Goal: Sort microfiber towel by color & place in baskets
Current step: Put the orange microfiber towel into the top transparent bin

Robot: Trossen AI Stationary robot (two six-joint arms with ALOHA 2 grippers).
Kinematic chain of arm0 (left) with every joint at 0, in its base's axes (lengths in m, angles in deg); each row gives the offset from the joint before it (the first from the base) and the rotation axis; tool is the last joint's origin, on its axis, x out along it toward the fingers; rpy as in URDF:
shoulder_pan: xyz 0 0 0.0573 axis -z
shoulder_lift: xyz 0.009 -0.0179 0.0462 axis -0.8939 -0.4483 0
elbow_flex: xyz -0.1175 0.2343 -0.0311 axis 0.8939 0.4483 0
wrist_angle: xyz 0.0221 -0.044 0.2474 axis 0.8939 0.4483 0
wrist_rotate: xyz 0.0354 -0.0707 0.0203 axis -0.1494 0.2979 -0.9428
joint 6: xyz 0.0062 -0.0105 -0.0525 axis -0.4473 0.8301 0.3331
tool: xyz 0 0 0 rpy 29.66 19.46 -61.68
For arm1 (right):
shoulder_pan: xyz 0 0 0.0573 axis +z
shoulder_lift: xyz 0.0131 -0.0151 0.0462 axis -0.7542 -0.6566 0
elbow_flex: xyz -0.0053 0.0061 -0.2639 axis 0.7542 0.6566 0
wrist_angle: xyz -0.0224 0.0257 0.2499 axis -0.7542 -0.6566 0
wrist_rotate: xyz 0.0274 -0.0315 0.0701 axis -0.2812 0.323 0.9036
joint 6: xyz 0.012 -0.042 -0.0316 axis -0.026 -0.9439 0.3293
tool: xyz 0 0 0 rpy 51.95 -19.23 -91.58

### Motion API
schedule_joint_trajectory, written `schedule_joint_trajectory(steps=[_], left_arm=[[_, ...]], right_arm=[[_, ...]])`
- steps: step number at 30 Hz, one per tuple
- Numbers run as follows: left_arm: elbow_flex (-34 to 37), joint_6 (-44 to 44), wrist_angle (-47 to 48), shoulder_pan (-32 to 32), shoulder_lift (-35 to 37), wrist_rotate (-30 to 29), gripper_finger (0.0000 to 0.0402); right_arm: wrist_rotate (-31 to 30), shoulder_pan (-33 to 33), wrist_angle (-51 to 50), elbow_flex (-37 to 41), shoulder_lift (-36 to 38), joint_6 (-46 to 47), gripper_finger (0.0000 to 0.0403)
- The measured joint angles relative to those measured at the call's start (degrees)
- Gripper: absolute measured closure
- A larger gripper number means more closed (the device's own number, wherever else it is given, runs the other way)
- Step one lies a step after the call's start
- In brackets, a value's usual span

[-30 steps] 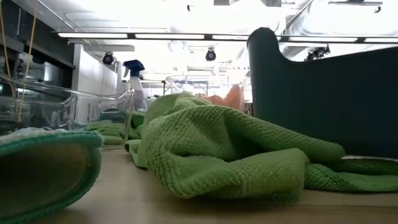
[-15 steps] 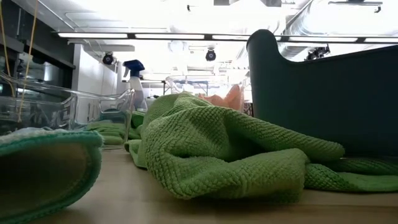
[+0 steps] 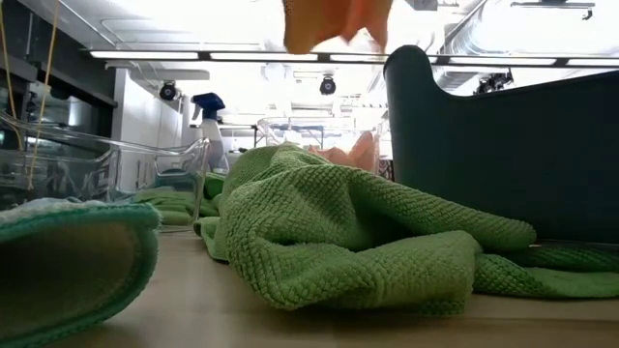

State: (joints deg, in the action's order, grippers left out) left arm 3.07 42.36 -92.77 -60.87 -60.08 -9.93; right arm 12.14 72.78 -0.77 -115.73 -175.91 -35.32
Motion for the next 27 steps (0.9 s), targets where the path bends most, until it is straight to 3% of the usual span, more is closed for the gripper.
schedule_joint_trajectory(steps=[3,7,13,21,27], left_arm=[[0.00,-0.02,-5.05,0.65,0.02,3.48,0.0193],[0.00,-1.56,-8.66,1.47,0.02,4.00,0.0193],[0.00,-1.90,-11.13,1.73,0.00,3.77,0.0193],[0.00,-1.92,-11.28,1.73,0.00,3.44,0.0193],[0.00,-3.09,-11.26,1.31,0.00,3.29,0.0193]], right_arm=[[0.84,-6.69,4.92,-0.02,0.40,-8.54,0.0402],[7.18,-14.73,12.41,-0.02,0.40,-17.06,0.0402],[17.68,-23.86,20.67,-0.02,0.29,-19.93,0.0402],[25.03,-29.00,17.09,-0.02,0.27,-16.34,0.0402],[28.57,-30.67,8.46,-0.02,0.29,-16.61,0.0403]])
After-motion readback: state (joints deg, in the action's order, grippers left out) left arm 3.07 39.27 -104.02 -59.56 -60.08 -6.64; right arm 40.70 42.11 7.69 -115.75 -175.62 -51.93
